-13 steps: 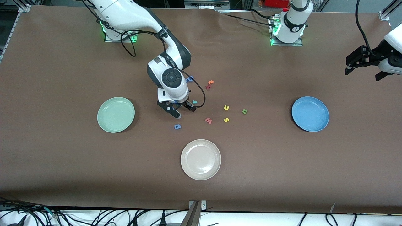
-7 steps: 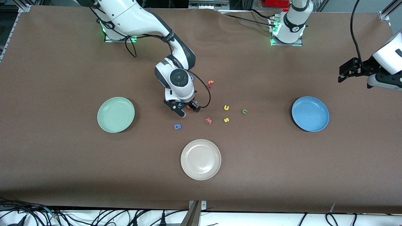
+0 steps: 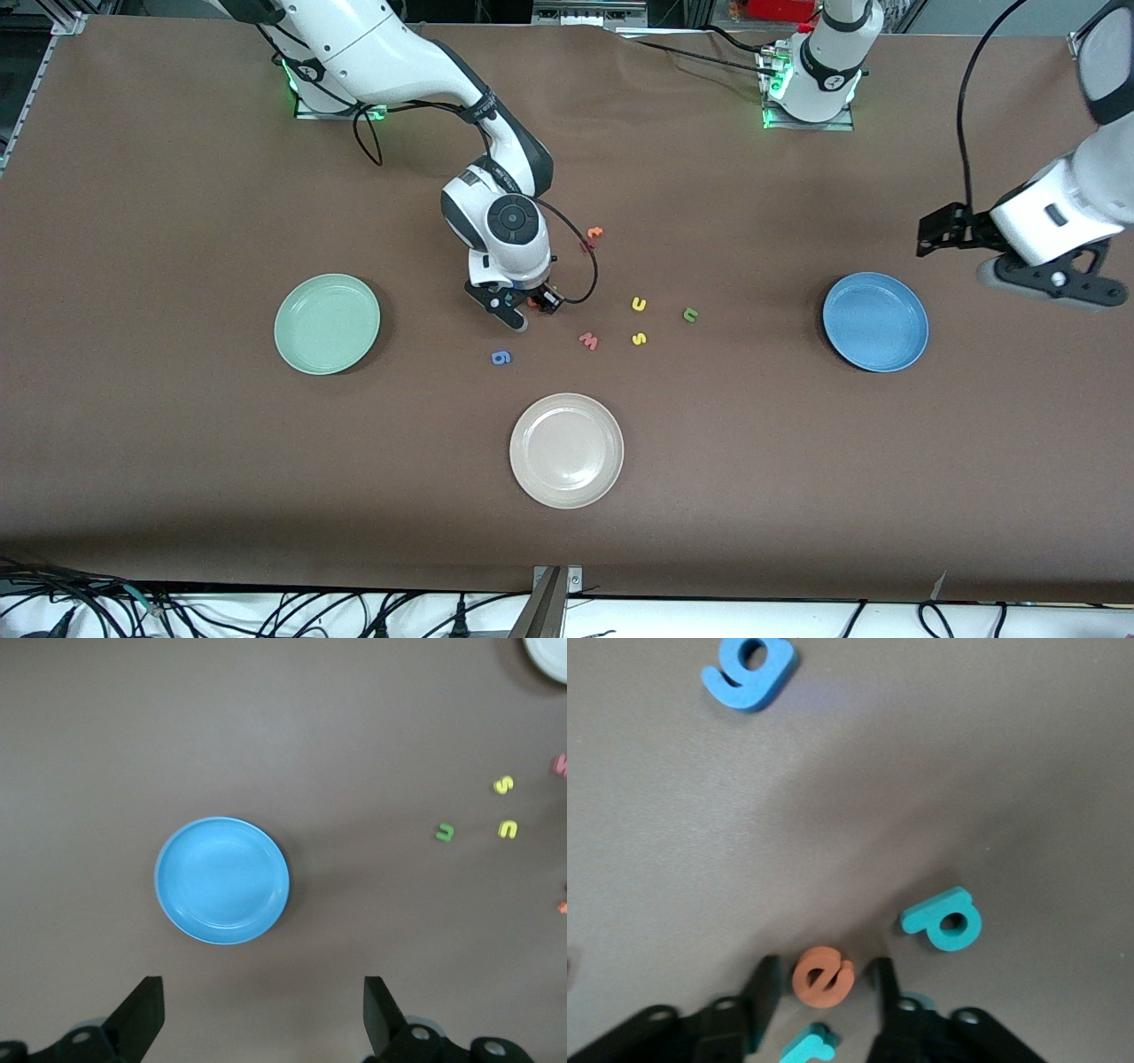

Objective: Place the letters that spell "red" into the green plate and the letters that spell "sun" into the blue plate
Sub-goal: 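Carry the orange e with the right gripper while the left gripper reaches letters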

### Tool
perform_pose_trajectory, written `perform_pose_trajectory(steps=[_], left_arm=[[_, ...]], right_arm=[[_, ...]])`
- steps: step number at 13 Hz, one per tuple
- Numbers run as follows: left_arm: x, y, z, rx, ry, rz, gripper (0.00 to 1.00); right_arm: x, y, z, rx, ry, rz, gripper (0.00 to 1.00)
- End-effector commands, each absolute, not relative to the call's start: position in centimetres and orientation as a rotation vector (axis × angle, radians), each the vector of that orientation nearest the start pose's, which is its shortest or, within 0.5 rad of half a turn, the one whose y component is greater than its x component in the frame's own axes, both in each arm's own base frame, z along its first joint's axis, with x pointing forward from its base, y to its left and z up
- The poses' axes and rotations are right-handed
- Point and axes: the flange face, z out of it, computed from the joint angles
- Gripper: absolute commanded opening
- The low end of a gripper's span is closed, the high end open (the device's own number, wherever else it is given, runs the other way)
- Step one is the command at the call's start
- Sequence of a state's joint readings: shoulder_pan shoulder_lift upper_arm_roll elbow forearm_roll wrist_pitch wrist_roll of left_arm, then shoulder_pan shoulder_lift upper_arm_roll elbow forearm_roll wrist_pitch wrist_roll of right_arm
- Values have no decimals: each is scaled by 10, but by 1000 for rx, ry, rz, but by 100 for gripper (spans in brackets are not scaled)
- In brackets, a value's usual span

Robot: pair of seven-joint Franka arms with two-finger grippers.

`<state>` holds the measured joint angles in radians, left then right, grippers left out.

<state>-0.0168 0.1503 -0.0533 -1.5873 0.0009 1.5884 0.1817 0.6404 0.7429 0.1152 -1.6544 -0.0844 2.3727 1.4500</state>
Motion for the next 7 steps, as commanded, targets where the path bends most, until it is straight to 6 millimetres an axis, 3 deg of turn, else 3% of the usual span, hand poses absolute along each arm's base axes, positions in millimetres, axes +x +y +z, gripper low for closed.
perform_pose_trajectory(steps=[1,3,6,7], left_arm=[[595,-57,484,-3156,420,302,100],[595,-62,444,-3219,414,290,100],[579,-109,377,-3202,497,303,99],[574,-124,364,-3202,512,284,99]], right_arm=[[501,461,172,-2993,1039,11,25],[506,458,179,-2995,1019,4,17],[519,438,213,-3097,938,21,17],[525,426,227,-3126,910,32,17]])
